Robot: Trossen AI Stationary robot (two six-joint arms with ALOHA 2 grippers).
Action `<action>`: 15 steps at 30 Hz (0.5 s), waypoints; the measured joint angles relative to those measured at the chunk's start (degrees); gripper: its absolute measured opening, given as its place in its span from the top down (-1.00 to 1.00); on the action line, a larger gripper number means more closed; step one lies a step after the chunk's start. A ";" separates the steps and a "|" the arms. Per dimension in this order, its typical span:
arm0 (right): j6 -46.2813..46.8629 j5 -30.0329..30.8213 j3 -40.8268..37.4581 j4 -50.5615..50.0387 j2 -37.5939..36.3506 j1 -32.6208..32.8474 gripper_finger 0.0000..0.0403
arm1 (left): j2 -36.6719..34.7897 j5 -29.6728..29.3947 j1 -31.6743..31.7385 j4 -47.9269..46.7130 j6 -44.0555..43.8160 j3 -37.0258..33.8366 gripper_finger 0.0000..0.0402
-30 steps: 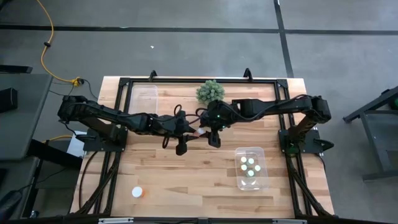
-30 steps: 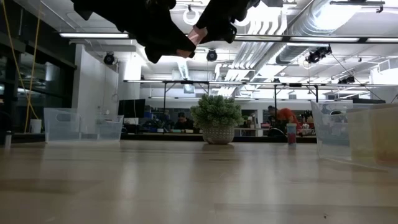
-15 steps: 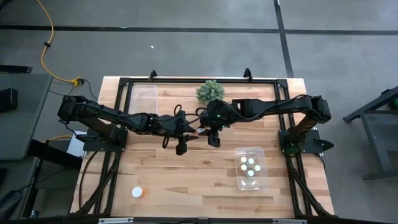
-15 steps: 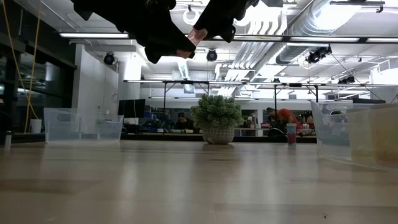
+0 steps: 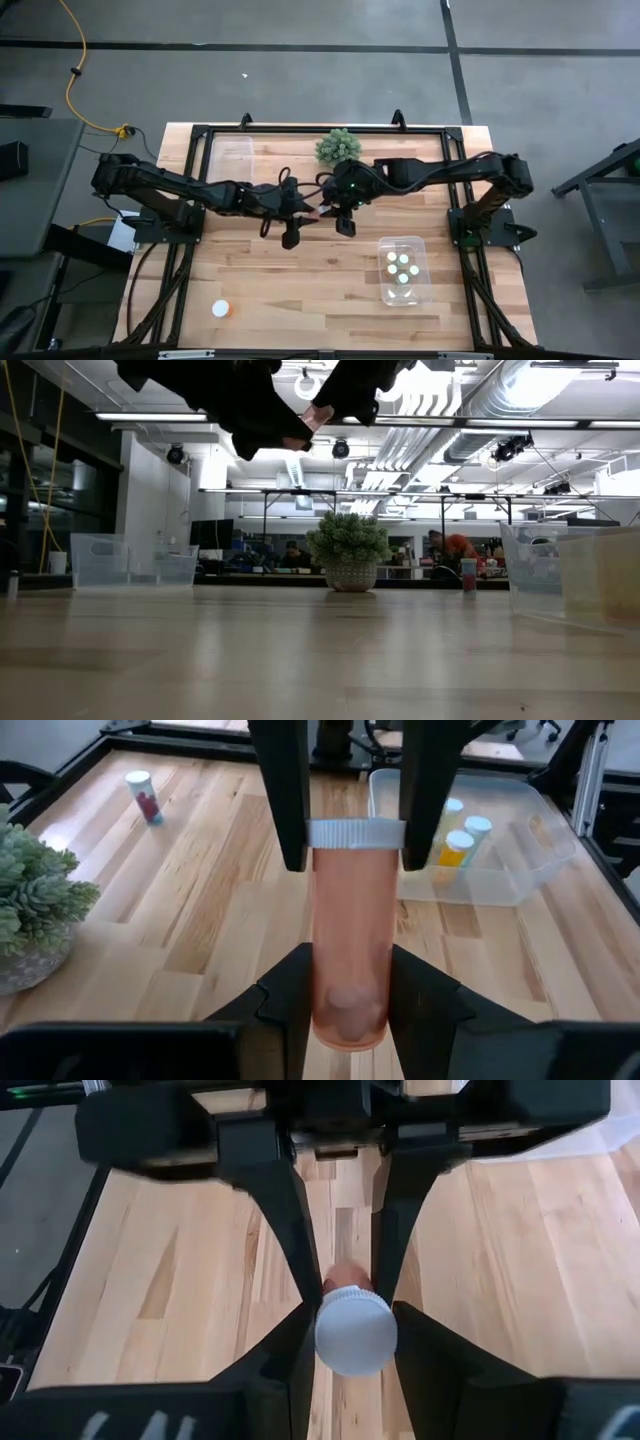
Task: Pick and place medicine bottles into bin by pill shape (circle, oval)
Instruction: Put the pink tablet bottle into the right transparent bin
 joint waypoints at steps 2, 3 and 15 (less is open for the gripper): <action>-0.25 -0.13 0.00 -0.65 -0.35 -0.35 0.51 | -1.11 0.63 0.07 -0.42 -0.02 0.00 0.42; -0.28 -0.21 0.00 -0.95 -0.71 -0.57 0.51 | -1.75 0.69 0.09 -0.77 -0.02 0.00 0.38; -1.38 0.20 -0.02 -10.55 -7.79 -2.40 0.51 | -10.84 1.15 1.99 -11.47 -0.63 0.02 -0.12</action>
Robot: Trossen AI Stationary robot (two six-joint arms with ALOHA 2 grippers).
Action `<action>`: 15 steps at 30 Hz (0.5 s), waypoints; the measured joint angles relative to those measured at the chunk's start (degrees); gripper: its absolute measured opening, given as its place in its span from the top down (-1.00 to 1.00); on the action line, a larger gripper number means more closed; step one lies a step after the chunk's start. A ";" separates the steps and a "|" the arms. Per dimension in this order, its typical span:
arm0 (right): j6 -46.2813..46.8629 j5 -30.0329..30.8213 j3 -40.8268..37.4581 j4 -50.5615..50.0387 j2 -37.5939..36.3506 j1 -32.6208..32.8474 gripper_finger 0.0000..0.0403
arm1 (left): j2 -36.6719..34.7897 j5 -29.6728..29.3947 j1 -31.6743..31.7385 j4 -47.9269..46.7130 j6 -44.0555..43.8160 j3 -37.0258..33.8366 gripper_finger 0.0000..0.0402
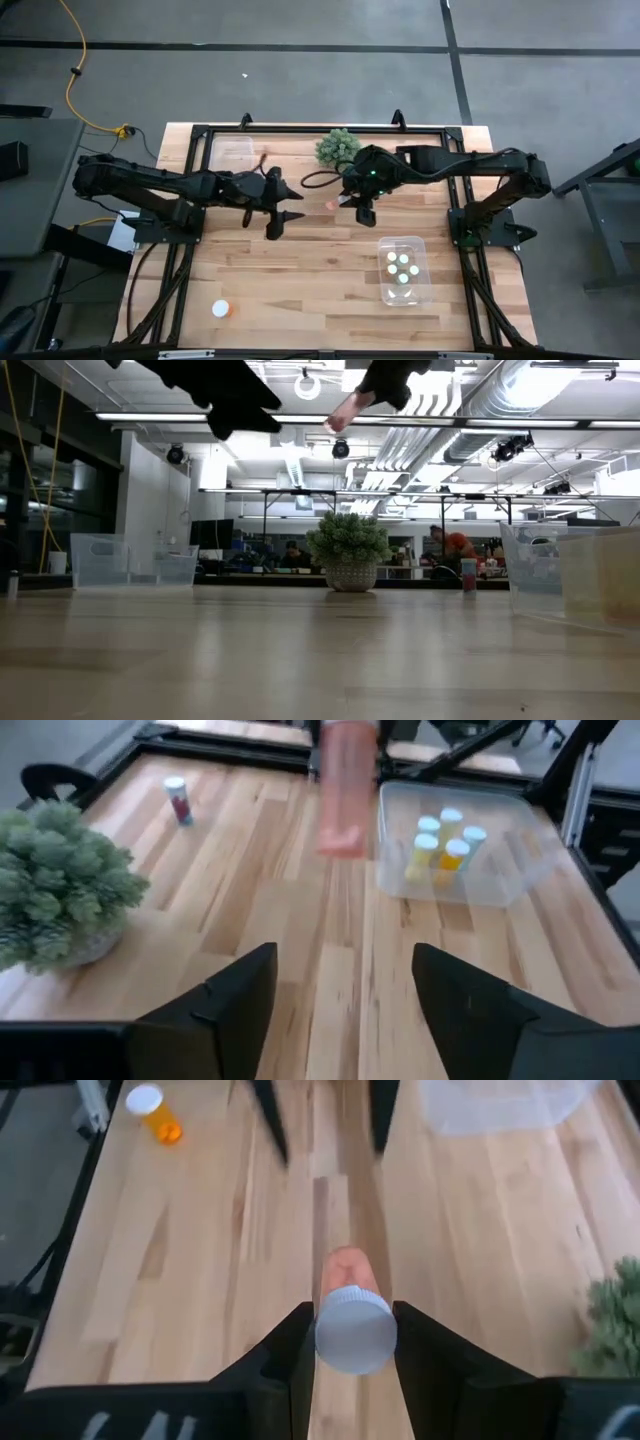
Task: Pick and place medicine bottles into bin by pill shape (circle, oval)
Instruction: Put the pink tablet bottle into the right transparent bin
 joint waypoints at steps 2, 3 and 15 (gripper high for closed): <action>0.75 -0.04 0.00 -3.03 -1.47 0.28 0.51 | -2.12 -0.19 0.00 -1.93 0.01 0.00 -0.15; 1.62 -0.16 0.00 -4.75 -2.07 0.48 0.51 | -3.24 -0.62 0.00 -2.71 0.02 0.00 -0.16; 23.09 -6.22 -2.21 -21.03 -3.84 16.02 0.51 | -10.67 -5.64 -0.04 -2.94 -5.41 0.02 -0.27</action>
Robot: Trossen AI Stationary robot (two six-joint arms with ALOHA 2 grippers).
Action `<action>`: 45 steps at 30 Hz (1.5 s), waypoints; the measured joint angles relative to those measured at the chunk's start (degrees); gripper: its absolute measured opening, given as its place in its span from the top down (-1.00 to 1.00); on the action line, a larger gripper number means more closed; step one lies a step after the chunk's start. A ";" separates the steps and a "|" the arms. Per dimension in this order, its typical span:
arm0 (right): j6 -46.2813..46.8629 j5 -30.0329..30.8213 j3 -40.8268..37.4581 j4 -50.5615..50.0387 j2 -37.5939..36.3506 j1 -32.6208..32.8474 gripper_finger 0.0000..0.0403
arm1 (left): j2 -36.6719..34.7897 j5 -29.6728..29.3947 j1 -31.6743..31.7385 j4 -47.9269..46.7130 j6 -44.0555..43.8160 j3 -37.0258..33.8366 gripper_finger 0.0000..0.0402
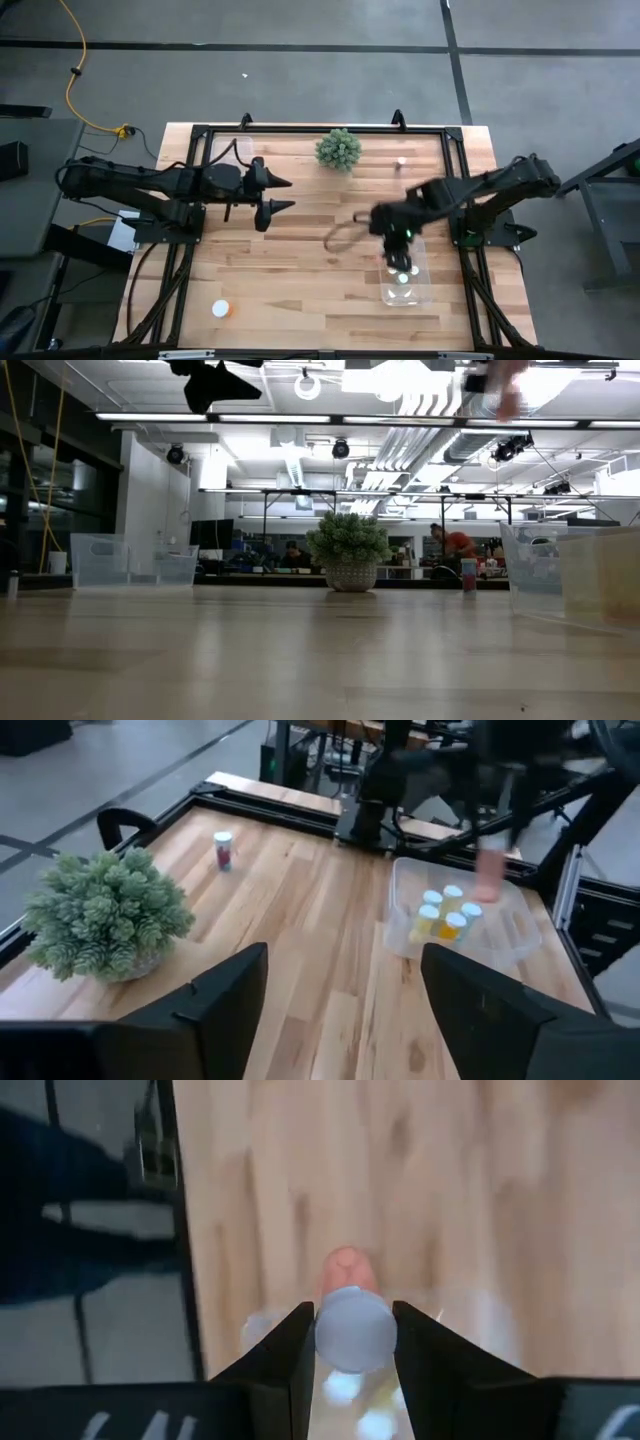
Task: Pick and place medicine bottles into bin by pill shape (circle, oval)
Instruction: Put the pink tablet bottle into the right transparent bin
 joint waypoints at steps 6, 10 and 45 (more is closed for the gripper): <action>17.64 -0.06 -5.59 0.24 0.03 12.83 0.51 | 1.12 -0.17 0.02 -0.22 -0.02 -0.03 -0.29; 30.39 -0.04 -8.21 1.15 0.03 19.37 0.51 | 1.48 -1.03 0.02 0.03 0.01 -0.02 -0.29; 50.68 13.99 -13.63 1.40 13.97 31.26 0.51 | 1.48 -5.75 0.02 3.22 0.91 -0.02 -0.29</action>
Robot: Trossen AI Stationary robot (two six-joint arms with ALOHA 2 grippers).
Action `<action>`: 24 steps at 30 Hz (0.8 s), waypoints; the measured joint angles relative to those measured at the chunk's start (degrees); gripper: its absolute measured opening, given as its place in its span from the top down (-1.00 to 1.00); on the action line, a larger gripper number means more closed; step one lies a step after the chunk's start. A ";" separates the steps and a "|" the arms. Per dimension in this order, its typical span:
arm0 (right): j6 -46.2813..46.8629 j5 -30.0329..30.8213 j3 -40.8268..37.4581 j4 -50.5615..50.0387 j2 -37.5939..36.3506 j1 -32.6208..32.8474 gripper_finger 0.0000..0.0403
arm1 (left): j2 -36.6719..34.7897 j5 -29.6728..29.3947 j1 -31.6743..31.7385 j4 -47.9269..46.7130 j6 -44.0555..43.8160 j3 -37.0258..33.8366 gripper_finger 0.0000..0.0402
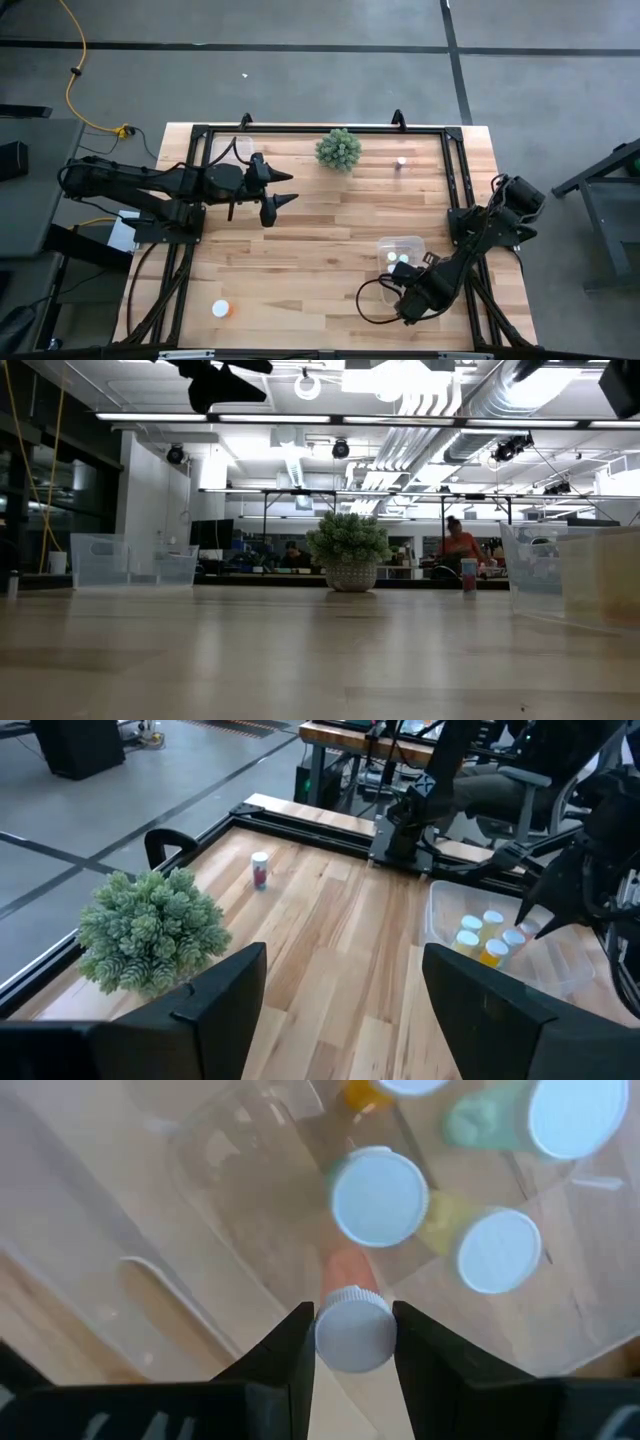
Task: Pick and place medicine bottles into bin by pill shape (circle, oval)
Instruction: Put the pink tablet bottle into the right transparent bin
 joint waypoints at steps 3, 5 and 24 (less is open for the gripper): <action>0.47 0.63 -0.05 -0.02 0.00 0.00 0.51 | 0.00 0.00 0.00 0.58 0.01 0.00 -0.29; 0.47 0.69 -0.05 -0.05 0.00 -0.11 0.51 | 0.00 0.00 0.00 1.44 0.15 0.00 -0.29; 2.42 2.05 -0.05 0.14 0.00 -0.11 0.03 | 0.00 -0.15 0.00 2.40 0.60 0.00 -0.28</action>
